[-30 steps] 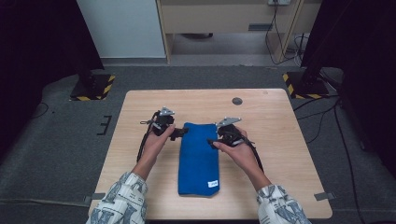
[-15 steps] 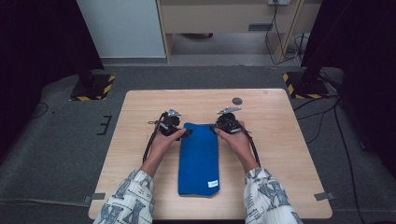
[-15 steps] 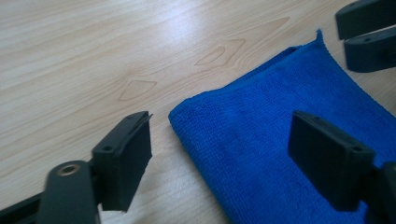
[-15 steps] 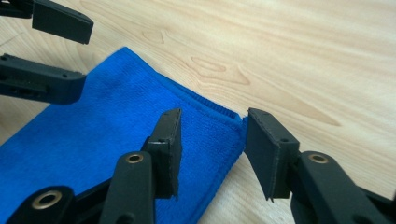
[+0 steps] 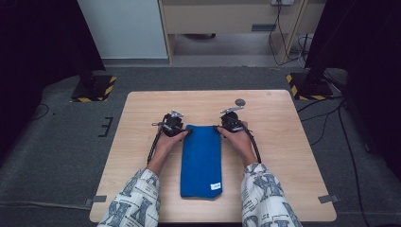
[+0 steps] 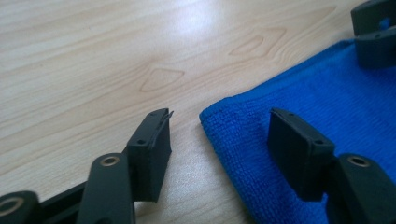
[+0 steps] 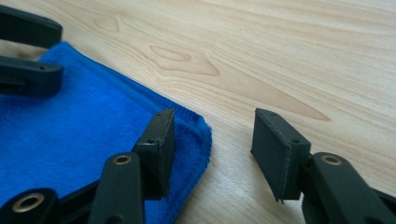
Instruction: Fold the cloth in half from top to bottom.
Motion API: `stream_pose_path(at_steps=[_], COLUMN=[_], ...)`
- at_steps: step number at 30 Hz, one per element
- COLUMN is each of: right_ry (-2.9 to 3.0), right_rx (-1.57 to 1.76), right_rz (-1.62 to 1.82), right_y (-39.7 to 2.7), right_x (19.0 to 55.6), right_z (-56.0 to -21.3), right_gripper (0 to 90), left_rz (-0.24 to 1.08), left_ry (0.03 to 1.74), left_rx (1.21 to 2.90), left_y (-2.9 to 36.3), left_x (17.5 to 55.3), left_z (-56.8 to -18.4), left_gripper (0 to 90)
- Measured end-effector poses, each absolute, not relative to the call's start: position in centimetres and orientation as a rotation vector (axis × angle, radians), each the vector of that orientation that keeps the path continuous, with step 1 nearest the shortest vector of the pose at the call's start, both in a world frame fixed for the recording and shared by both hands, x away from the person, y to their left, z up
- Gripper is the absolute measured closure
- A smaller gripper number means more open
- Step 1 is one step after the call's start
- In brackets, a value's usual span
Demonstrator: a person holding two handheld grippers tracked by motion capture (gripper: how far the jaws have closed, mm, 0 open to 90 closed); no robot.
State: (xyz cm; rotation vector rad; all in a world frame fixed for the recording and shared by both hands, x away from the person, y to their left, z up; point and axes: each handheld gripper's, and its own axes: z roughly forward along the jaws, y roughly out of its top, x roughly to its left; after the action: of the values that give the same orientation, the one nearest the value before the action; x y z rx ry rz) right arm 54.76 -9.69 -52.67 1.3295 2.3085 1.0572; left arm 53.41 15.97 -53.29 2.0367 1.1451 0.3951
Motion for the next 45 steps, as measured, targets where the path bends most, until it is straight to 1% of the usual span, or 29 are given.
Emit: stream_pose_path(at_steps=[3,5,6,10,11,13,17,28,34,45], right_ry=[2.316,2.315,2.319,2.372,2.378,2.378,2.356,2.292,2.256,2.218], right_rx=[1.333,1.349,1.346,1.311,1.308,1.291,1.286,1.232,1.205,1.168], right_rz=[1.057,1.08,1.085,1.097,1.096,1.114,1.167,1.267,1.316,1.346], right_y=[-9.8,-9.8,-9.8,-9.2,-9.1,-9.2,-9.3,-9.2,-9.4,-9.8], right_x=[55.1,55.2,55.3,55.2,55.1,54.9,54.4,53.1,52.8,52.7], right_z=[-53.0,-53.0,-53.0,-53.0,-52.9,-52.8,-52.1,-49.1,-47.4,-45.6], right_gripper=[52.7,55.4,58.6,80.9,84.1,87.0,87.7,88.0,88.1,88.2], left_rz=[0.397,0.384,0.375,0.355,0.345,0.335,0.347,0.419,0.449,0.491], left_ry=[1.124,1.118,1.108,1.098,1.097,1.1,1.086,1.042,1.026,1.0], left_rx=[2.044,2.047,2.046,2.047,2.049,2.049,2.033,1.97,1.92,1.884], left_y=[15.8,15.7,15.5,15.2,15.1,15.1,15.1,15.8,16.1,16.6], left_x=[53.4,53.4,53.3,53.0,53.0,52.9,52.5,51.3,51.1,50.9], left_z=[-53.3,-53.3,-53.3,-53.3,-53.3,-53.1,-52.5,-49.4,-47.9,-46.0], left_gripper=[47.6,55.8,59.7,75.5,78.6,83.7,85.1,85.3,85.3,85.4])
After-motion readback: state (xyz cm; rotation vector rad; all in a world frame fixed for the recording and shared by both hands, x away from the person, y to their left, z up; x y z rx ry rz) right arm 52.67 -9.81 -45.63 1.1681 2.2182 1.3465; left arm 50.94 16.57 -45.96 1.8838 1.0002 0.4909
